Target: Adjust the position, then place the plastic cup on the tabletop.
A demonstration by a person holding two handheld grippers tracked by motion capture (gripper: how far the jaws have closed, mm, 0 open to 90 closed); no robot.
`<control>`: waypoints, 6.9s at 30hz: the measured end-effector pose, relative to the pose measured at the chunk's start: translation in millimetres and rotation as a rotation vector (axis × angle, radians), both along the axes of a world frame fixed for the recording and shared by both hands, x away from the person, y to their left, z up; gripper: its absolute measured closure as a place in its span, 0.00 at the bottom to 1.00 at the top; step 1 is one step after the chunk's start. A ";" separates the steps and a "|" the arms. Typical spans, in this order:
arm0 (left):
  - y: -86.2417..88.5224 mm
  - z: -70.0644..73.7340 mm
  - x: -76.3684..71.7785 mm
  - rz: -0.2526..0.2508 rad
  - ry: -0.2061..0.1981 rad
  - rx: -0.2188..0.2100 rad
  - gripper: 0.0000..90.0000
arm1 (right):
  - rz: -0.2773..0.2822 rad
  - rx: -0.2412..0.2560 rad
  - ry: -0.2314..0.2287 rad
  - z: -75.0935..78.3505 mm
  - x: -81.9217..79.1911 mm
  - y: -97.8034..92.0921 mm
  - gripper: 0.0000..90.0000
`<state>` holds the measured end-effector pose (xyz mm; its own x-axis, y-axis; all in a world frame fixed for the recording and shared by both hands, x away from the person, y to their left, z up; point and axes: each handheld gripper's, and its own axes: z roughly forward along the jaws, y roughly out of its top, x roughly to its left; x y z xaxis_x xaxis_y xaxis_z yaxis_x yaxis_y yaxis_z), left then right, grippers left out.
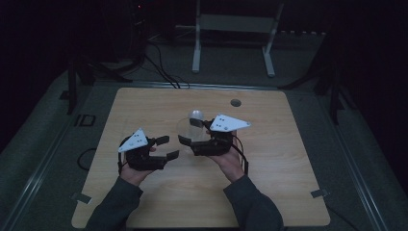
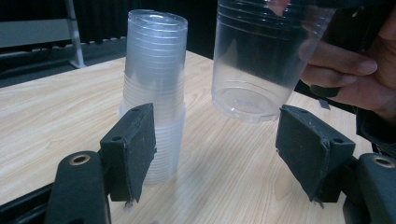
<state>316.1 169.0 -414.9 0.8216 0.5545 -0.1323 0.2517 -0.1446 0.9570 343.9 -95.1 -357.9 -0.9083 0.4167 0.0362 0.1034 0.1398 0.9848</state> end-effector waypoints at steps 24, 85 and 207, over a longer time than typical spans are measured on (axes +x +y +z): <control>0.4 -1.2 1.1 0.004 0.003 0.007 0.32 | -0.072 0.009 -0.015 -4.4 2.0 -27.6 0.31; 0.2 -2.3 1.7 0.006 0.005 0.008 0.33 | -0.131 -0.024 0.009 -42.2 4.7 -53.8 0.31; -0.9 -2.4 1.6 0.003 0.006 0.012 0.33 | -0.213 -0.229 0.148 -124.9 16.9 -59.4 0.20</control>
